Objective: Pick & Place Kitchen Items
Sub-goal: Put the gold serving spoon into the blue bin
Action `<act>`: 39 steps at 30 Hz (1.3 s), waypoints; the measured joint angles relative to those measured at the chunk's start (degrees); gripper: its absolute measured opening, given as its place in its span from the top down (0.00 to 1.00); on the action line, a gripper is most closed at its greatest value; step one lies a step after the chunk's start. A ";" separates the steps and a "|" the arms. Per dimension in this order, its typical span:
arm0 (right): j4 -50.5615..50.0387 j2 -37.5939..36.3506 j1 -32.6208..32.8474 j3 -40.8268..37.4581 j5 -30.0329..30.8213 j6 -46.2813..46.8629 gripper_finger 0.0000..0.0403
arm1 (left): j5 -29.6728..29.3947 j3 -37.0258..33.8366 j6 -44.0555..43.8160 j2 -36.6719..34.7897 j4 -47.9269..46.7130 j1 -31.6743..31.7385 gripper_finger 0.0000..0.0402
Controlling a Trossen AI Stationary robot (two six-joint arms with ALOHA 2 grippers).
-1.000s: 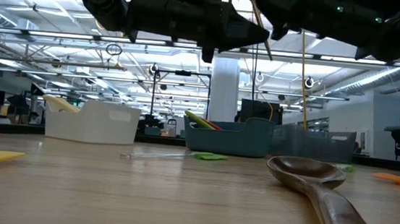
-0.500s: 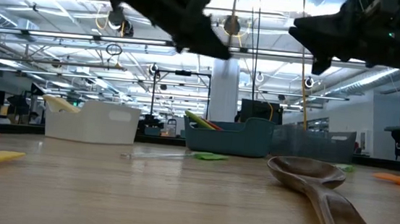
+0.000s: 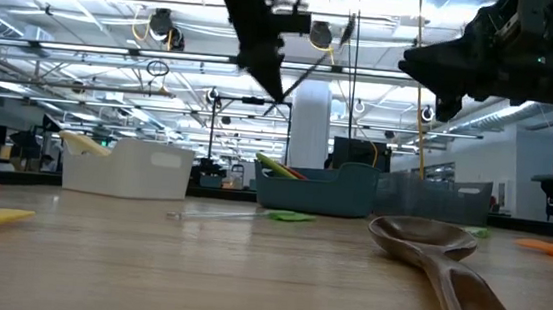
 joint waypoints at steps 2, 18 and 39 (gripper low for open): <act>0.56 0.58 0.30 0.08 0.27 0.06 0.80 | -2.54 0.02 6.38 1.93 1.30 1.16 0.98; -0.12 0.99 0.66 0.06 0.22 0.06 0.80 | -17.63 0.09 37.42 15.63 15.50 8.03 0.98; -0.52 0.99 0.66 0.06 0.04 0.69 0.80 | -17.92 0.09 34.11 15.61 25.42 7.92 0.91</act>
